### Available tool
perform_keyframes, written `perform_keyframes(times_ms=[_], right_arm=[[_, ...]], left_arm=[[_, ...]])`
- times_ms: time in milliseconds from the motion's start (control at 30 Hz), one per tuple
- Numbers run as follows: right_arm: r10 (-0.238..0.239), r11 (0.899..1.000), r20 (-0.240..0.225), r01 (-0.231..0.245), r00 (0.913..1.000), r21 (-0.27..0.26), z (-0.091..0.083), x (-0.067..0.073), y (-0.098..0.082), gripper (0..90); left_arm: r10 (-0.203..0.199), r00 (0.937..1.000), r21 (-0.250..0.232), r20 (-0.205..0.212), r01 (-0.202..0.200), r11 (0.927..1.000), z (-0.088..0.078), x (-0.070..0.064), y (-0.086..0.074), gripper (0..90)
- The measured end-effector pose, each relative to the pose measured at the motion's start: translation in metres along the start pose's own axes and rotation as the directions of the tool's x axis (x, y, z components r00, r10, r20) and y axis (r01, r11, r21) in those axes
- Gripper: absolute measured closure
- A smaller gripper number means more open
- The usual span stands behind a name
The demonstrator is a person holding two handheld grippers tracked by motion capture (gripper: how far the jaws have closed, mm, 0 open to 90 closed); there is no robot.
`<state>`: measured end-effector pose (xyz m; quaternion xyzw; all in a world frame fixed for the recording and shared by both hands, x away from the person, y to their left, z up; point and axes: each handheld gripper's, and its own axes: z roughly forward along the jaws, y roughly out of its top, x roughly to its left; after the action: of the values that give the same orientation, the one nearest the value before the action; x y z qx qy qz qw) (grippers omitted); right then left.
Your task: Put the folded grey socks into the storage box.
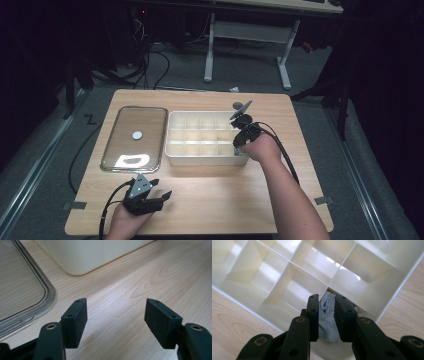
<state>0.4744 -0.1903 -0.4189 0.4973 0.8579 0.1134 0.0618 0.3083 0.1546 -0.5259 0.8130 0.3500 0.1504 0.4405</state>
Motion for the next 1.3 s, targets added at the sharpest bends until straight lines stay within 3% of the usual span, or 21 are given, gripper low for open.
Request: perform_keyframes(times_ms=[200,233,333,467,500,600,633,733,833,900,967,1033,1133,1200,1300], right_arm=[[0.006,0.994,0.009,-0.005,0.9999,-0.112,-0.007,0.001,-0.012,66.5],[0.006,0.994,0.009,-0.005,0.9999,-0.112,-0.007,0.001,-0.012,66.5],[0.01,0.984,0.0,-0.01,0.9999,-0.181,-0.011,0.001,-0.02,62.8],[0.018,0.975,-0.004,-0.018,0.9998,-0.222,-0.012,0.002,-0.027,59.3],[0.023,0.966,-0.01,-0.025,0.9997,-0.257,-0.013,0.002,-0.033,57.0],[0.018,0.952,-0.017,-0.022,0.9997,-0.305,-0.017,0.002,-0.042,56.3],[0.018,0.952,-0.017,-0.022,0.9997,-0.305,-0.017,0.002,-0.042,56.3],[0.015,0.938,-0.025,-0.022,0.9996,-0.346,-0.02,0.003,-0.051,54.2],[0.002,0.922,0.002,-0.001,1.0,-0.388,-0.022,0.006,-0.06,53.2],[0.001,0.918,-0.006,-0.003,1.0,-0.397,-0.022,0.007,-0.062,53.2],[-0.001,0.905,-0.011,-0.003,0.9999,-0.426,-0.022,0.007,-0.07,52.1],[0.0,0.902,-0.011,-0.005,0.9999,-0.433,-0.021,0.007,-0.074,52.1],[0.017,0.881,-0.024,-0.026,0.9996,-0.473,-0.018,0.006,-0.092,50.8],[0.013,0.88,-0.011,-0.017,0.9999,-0.474,-0.017,0.007,-0.096,50.4],[0.01,0.855,0.015,-0.001,0.9998,-0.519,-0.014,0.008,-0.112,50.0]], left_arm=[[-0.003,1.0,0.002,0.0,0.003,1.0,-0.001,0.0,-0.001,35.3],[-0.003,1.0,0.002,0.0,0.003,1.0,-0.001,0.0,-0.001,35.3],[-0.008,1.0,0.002,-0.003,0.008,1.0,-0.002,0.002,-0.002,35.3],[-0.01,0.9999,0.006,-0.004,0.01,0.9999,-0.004,0.003,-0.003,35.3],[-0.012,0.9999,0.005,-0.004,0.012,0.9999,-0.004,0.003,-0.003,35.3],[-0.016,0.9999,-0.001,-0.005,0.016,0.9999,-0.004,0.003,-0.003,35.3],[-0.013,0.9999,0.002,-0.006,0.013,0.9999,-0.004,0.003,-0.003,35.3],[-0.011,0.9999,0.006,-0.01,0.011,0.9999,-0.003,0.002,-0.003,35.3],[-0.012,0.9999,0.009,-0.012,0.012,0.9999,-0.003,0.001,-0.003,35.3],[-0.014,0.9998,0.005,-0.017,0.014,0.9999,-0.004,0.0,-0.003,35.3],[-0.009,0.9997,0.002,-0.021,0.009,1.0,-0.003,-0.001,-0.002,35.3],[-0.008,0.9998,0.004,-0.02,0.008,1.0,-0.003,-0.002,-0.002,35.3],[-0.012,0.9998,0.007,-0.016,0.012,0.9999,-0.001,-0.002,-0.003,35.3],[-0.01,0.9998,0.004,-0.016,0.01,0.9999,-0.001,-0.003,-0.002,35.3],[-0.01,0.9999,0.001,-0.009,0.01,0.9999,0.001,-0.003,-0.002,35.3]])
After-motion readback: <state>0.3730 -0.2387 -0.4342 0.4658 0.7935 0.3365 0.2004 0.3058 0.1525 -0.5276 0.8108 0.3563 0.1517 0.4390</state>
